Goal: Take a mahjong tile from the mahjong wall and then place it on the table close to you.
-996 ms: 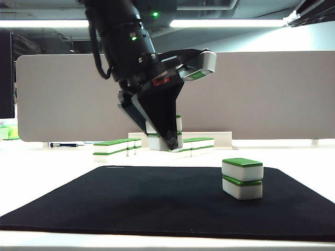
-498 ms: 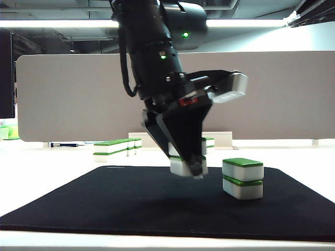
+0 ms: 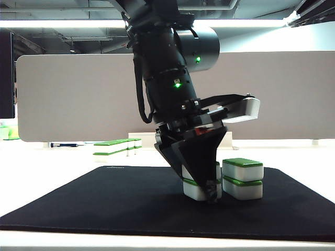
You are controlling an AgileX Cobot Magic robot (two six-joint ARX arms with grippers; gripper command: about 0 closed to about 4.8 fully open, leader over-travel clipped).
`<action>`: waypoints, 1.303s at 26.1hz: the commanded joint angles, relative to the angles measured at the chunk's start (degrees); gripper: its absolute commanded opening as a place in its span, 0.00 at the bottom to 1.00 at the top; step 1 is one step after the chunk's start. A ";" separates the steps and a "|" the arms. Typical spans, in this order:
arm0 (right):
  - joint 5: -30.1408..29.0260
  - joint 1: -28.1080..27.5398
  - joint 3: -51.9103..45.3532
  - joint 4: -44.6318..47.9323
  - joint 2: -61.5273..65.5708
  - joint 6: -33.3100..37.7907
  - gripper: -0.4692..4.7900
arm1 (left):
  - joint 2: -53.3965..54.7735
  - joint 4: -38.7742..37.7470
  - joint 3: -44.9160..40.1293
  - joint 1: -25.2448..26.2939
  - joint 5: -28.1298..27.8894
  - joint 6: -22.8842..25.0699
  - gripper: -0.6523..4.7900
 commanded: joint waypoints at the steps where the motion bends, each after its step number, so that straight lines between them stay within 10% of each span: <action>1: 0.07 0.09 0.17 0.55 -0.07 -0.11 0.09 | 0.52 1.29 0.07 -0.11 1.66 -0.20 0.46; 21: 0.07 0.11 0.17 0.55 -0.07 -0.11 0.09 | 0.20 -5.42 0.35 -0.13 -0.20 -0.39 0.86; 34: 0.07 0.11 0.15 0.50 -0.09 -0.13 0.09 | 0.17 -34.40 19.15 0.44 -10.32 -0.39 0.72</action>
